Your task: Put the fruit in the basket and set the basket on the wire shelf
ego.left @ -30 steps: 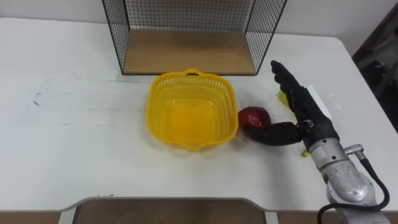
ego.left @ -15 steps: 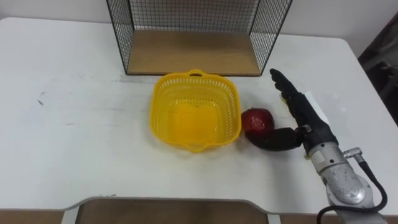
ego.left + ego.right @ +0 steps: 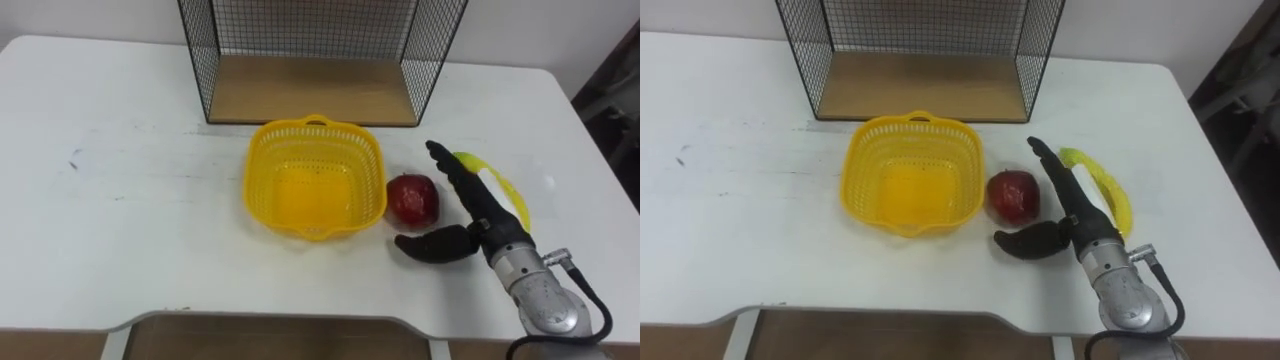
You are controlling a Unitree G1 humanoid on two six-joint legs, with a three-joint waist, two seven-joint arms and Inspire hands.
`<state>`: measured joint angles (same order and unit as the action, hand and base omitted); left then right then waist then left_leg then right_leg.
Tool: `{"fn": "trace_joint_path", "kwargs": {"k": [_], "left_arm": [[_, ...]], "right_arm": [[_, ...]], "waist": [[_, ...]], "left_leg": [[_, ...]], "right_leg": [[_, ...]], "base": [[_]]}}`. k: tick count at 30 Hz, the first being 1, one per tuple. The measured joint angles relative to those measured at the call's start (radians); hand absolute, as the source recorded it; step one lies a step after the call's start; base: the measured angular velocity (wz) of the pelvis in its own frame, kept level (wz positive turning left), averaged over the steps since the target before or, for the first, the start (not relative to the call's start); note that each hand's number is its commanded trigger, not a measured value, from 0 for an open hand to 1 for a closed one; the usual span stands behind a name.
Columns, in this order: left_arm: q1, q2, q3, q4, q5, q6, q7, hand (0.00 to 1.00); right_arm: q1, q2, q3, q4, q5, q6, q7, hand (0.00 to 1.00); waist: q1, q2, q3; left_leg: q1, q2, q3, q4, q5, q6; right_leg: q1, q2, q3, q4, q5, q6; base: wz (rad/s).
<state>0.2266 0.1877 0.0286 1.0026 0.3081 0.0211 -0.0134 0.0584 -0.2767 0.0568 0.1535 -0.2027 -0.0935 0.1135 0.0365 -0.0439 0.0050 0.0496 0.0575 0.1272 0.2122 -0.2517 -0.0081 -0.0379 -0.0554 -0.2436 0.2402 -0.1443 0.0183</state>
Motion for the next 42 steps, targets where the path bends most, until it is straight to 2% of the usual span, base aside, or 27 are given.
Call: {"fn": "trace_joint_path", "kwargs": {"k": [8,15,20,21,22,23,24,30,42], "left_arm": [[-0.002,0.003,0.001,0.002,0.001,0.0,0.0,0.0],[-0.003,0.006,0.006,0.003,0.0,0.0,0.0,0.0],[-0.001,0.006,0.005,0.004,0.001,0.0,0.0,0.0],[0.001,0.007,0.005,0.004,0.001,0.0,0.0,0.0],[0.002,0.007,0.005,0.004,0.001,0.0,0.0,0.0],[0.003,0.008,0.005,0.004,0.001,0.0,0.0,0.0],[0.005,0.008,0.005,0.004,0.001,0.0,0.0,0.0],[0.005,0.009,0.006,0.004,0.008,0.001,0.0,0.0],[0.005,0.009,0.005,0.004,0.008,0.001,0.0,0.0]], "right_arm": [[-0.002,0.0,0.001,0.033,-0.003,0.002,0.008,0.0],[-0.003,-0.002,-0.001,0.059,0.001,0.001,0.01,0.0],[-0.011,-0.001,0.0,0.077,0.001,0.0,0.013,0.0],[-0.012,0.0,0.0,0.082,0.001,0.0,0.013,0.26],[-0.014,0.0,0.0,0.085,0.001,0.0,0.013,0.63],[-0.018,0.001,0.0,0.09,0.001,0.0,0.013,0.84],[-0.025,0.001,-0.001,0.098,0.001,0.0,0.01,1.0],[-0.052,0.0,-0.04,0.117,0.001,0.0,-0.003,1.0],[-0.079,0.013,-0.038,0.154,0.01,-0.001,0.009,1.0]], "waist": [[0.012,-0.006,0.0038],[0.023,-0.013,0.0027],[0.024,-0.01,0.0045],[0.024,-0.01,0.0048],[0.024,-0.01,0.0048],[0.024,-0.01,0.0049],[0.024,-0.01,0.0049],[0.023,-0.014,0.0021],[0.024,-0.013,0.0014]], "left_leg": [[-0.004,0.0,-0.007,0.002,0.0,0.0],[-0.002,0.0,-0.009,0.004,0.0,0.0],[-0.005,0.0,-0.013,0.007,0.0,0.0],[-0.005,0.001,-0.015,0.005,0.0,0.0],[-0.005,0.001,-0.016,0.006,0.0,-0.001],[-0.005,0.001,-0.017,0.006,0.0,-0.001],[-0.005,0.0,-0.018,0.007,0.0,-0.001],[-0.005,0.0,-0.02,0.01,0.0,-0.001],[-0.005,0.0,-0.022,0.009,0.0,-0.001]], "right_leg": [[-0.002,0.0,-0.003,-0.004,0.0,0.001],[0.0,0.001,-0.003,-0.004,0.0,0.0],[0.003,0.001,-0.004,-0.003,0.001,-0.001],[0.004,0.001,-0.003,-0.003,0.001,-0.001],[0.004,0.001,-0.003,-0.003,0.001,-0.001],[0.005,0.001,-0.003,-0.003,0.001,-0.002],[0.005,0.001,-0.003,-0.003,0.001,-0.002],[0.005,0.001,-0.006,-0.003,0.001,-0.002],[0.005,0.002,-0.007,-0.003,0.001,-0.002]], "base": [[0.01],[-0.01],[0.02],[0.04],[0.0],[0.0],[0.0],[0.0],[0.0]]}}
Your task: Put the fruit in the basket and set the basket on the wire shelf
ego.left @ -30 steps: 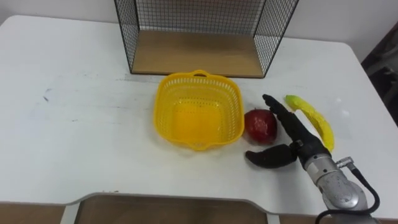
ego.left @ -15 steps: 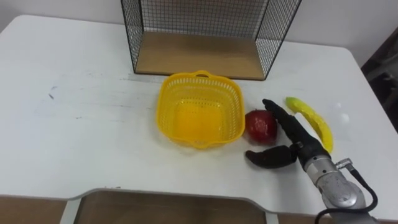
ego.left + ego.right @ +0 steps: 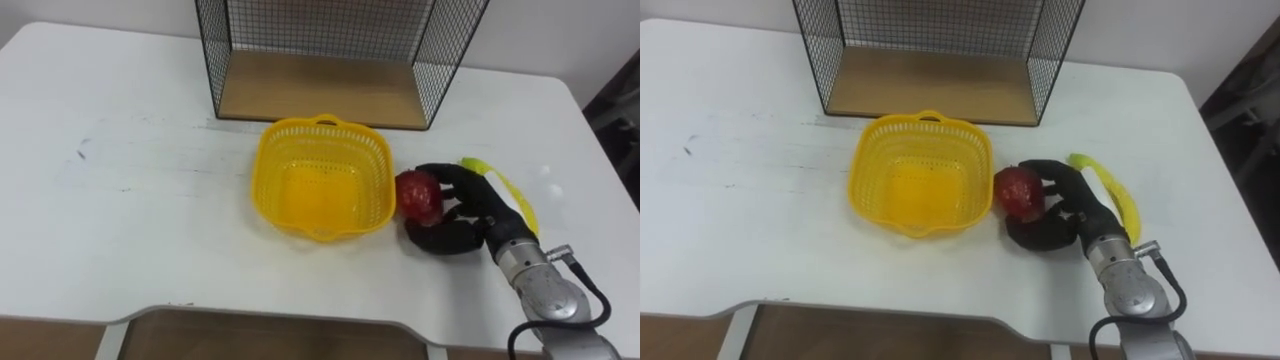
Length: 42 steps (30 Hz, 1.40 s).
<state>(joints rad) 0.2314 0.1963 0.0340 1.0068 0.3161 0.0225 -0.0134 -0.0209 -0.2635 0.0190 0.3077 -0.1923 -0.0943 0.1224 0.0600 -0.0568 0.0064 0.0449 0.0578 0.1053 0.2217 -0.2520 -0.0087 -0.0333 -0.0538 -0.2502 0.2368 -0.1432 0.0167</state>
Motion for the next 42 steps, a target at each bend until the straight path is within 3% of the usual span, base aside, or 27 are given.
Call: {"fn": "trace_joint_path", "kwargs": {"k": [8,22,28,33,42], "left_arm": [[0.001,0.0,0.0,-0.003,0.001,0.001,0.001,0.0],[0.015,-0.01,0.004,-0.006,0.003,0.002,-0.001,0.0],[0.037,-0.021,0.035,-0.005,0.004,0.005,-0.019,0.0],[0.053,-0.026,0.041,-0.006,0.004,0.021,-0.019,0.0],[0.044,-0.024,0.038,-0.007,0.016,0.021,-0.019,0.0]], "right_arm": [[0.002,0.005,0.0,0.009,0.038,0.008,-0.002,1.0],[0.003,0.008,-0.007,-0.011,0.117,0.01,-0.019,1.0],[0.003,0.017,-0.058,-0.108,0.113,0.01,-0.089,1.0],[0.003,0.023,-0.094,-0.227,0.118,0.01,-0.177,1.0],[0.003,0.023,-0.086,-0.297,0.158,0.01,-0.206,1.0]], "waist": [[-0.001,0.0,-0.0007],[-0.006,0.02,-0.0147],[-0.017,0.025,-0.011],[-0.03,0.017,-0.0057],[-0.027,0.012,-0.0019]], "left_leg": [[0.001,0.0,-0.003,-0.005,0.0,0.0],[0.003,-0.001,-0.002,0.002,0.0,0.0],[0.008,-0.001,0.004,-0.002,0.0,0.0],[0.018,-0.001,0.006,-0.006,0.0,0.0],[0.019,-0.002,0.006,-0.018,0.0,0.0]], "right_leg": [[0.004,-0.001,-0.003,0.0,0.0,0.0],[0.006,-0.001,0.001,0.0,0.0,0.0],[0.006,0.0,0.012,0.001,0.0,0.0],[0.007,0.003,0.024,0.002,0.0,0.0],[0.004,0.005,0.029,0.003,0.0,0.0]], "base": [[0.0],[0.0],[-0.02],[-0.06],[-0.01]]}}
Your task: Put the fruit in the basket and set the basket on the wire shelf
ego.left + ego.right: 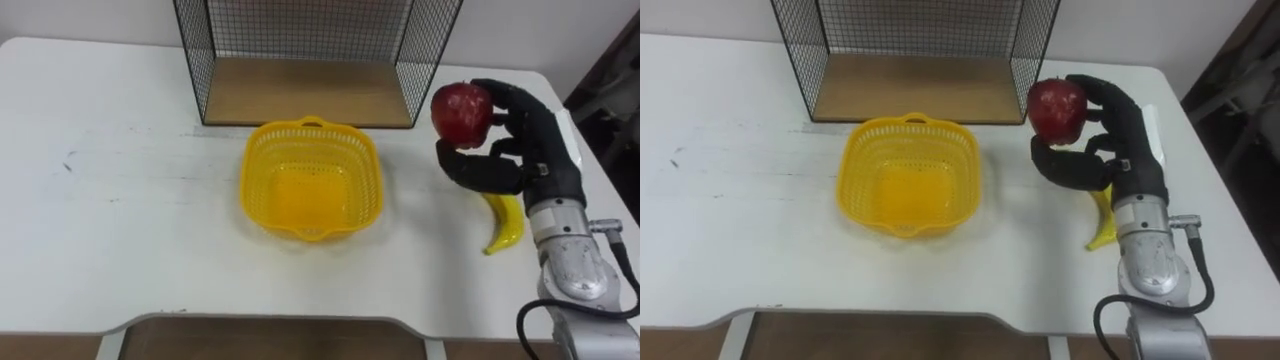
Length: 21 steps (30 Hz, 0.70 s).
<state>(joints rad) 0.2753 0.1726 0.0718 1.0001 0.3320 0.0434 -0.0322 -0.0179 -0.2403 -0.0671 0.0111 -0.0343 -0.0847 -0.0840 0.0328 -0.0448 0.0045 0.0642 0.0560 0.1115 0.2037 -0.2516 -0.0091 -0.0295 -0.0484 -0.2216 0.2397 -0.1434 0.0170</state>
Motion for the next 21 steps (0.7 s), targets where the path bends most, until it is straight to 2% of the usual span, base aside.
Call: {"fn": "trace_joint_path", "kwargs": {"k": [7,11,17,21], "left_arm": [[-0.018,0.001,-0.018,0.002,-0.007,-0.001,0.003,0.0],[-0.023,-0.001,-0.018,0.002,0.012,-0.001,0.002,0.0],[-0.033,-0.003,-0.02,0.004,0.012,0.0,0.002,0.0],[-0.041,-0.002,-0.02,0.006,0.012,0.002,0.002,0.0]], "right_arm": [[0.0,0.0,0.052,-0.088,-0.009,0.0,0.002,1.0],[0.0,-0.001,0.091,-0.129,-0.058,-0.001,0.042,1.0],[0.0,-0.001,0.13,-0.129,-0.107,0.003,0.117,1.0],[0.0,-0.001,0.137,-0.129,-0.139,0.025,0.158,1.0]], "waist": [[0.004,0.01,0.0004],[0.006,0.02,-0.0065],[0.028,0.021,-0.0062],[0.033,0.019,-0.0048]], "left_leg": [[-0.005,0.001,0.0,-0.001,0.0,0.0],[-0.003,0.001,0.003,0.002,0.0,0.0],[-0.001,0.001,0.018,0.003,0.0,0.0],[-0.003,0.001,0.017,0.0,0.0,0.0]], "right_leg": [[-0.006,0.0,-0.001,0.0,0.0,0.0],[-0.006,0.0,0.0,0.0,0.0,0.0],[-0.007,0.0,0.002,0.003,0.0,0.0],[-0.007,-0.001,-0.001,0.004,0.0,0.0]], "base": [[0.0],[-0.01],[-0.03],[0.0]]}}
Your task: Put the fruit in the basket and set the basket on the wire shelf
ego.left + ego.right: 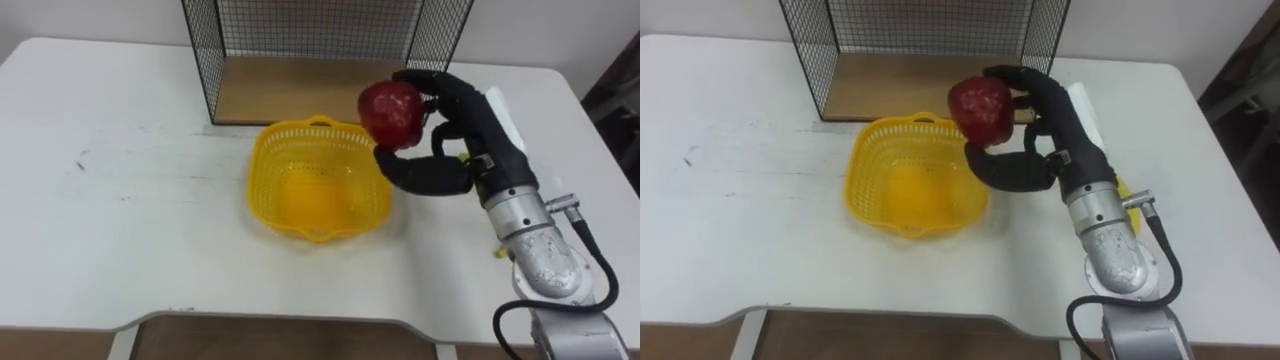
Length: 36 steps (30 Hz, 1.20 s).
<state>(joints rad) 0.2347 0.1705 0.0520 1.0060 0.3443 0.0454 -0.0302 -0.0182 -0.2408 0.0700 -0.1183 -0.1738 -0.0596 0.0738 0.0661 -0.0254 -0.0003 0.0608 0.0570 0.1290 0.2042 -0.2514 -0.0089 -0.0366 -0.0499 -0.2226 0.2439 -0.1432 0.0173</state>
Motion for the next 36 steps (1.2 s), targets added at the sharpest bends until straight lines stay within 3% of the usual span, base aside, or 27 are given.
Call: {"fn": "trace_joint_path", "kwargs": {"k": [9,18,20,21,36], "left_arm": [[-0.012,0.01,-0.021,0.0,0.0,0.0,0.0,0.0],[-0.012,0.011,-0.021,0.0,0.001,0.002,0.0,0.0],[-0.012,0.011,-0.021,0.0,0.001,0.002,0.0,0.0],[-0.012,0.011,-0.021,0.0,0.001,0.002,0.0,0.0],[-0.012,0.011,-0.02,-0.004,0.004,0.003,0.001,0.0]], "right_arm": [[0.0,0.002,0.03,0.0,-0.016,0.019,0.054,1.0],[0.0,0.004,0.064,0.0,-0.027,0.031,0.075,0.99],[0.0,0.004,0.064,0.0,-0.027,0.032,0.082,0.08],[0.0,0.004,0.064,0.0,-0.027,0.032,0.082,0.0],[0.0,0.011,0.064,0.002,-0.028,0.032,0.083,0.0]], "waist": [[0.015,-0.011,0.0091],[0.021,-0.013,0.0094],[0.021,-0.014,0.0088],[0.022,-0.014,0.0085],[0.021,-0.017,0.0065]], "left_leg": [[0.0,0.0,-0.001,0.001,0.0,0.0],[0.0,0.0,-0.001,0.001,0.0,0.0],[0.0,0.0,-0.001,0.001,0.0,0.0],[0.0,0.0,-0.001,0.001,0.0,0.0],[0.0,0.0,-0.001,0.002,0.0,0.0]], "right_leg": [[-0.001,-0.001,-0.001,0.005,0.0,0.0],[-0.002,-0.001,-0.001,0.005,0.0,0.0],[-0.002,-0.001,-0.001,0.005,0.0,0.0],[-0.002,-0.001,-0.001,0.005,0.0,0.0],[-0.002,-0.001,-0.001,0.005,0.0,0.0]], "base": [[0.0],[0.0],[0.0],[0.0],[0.0]]}}
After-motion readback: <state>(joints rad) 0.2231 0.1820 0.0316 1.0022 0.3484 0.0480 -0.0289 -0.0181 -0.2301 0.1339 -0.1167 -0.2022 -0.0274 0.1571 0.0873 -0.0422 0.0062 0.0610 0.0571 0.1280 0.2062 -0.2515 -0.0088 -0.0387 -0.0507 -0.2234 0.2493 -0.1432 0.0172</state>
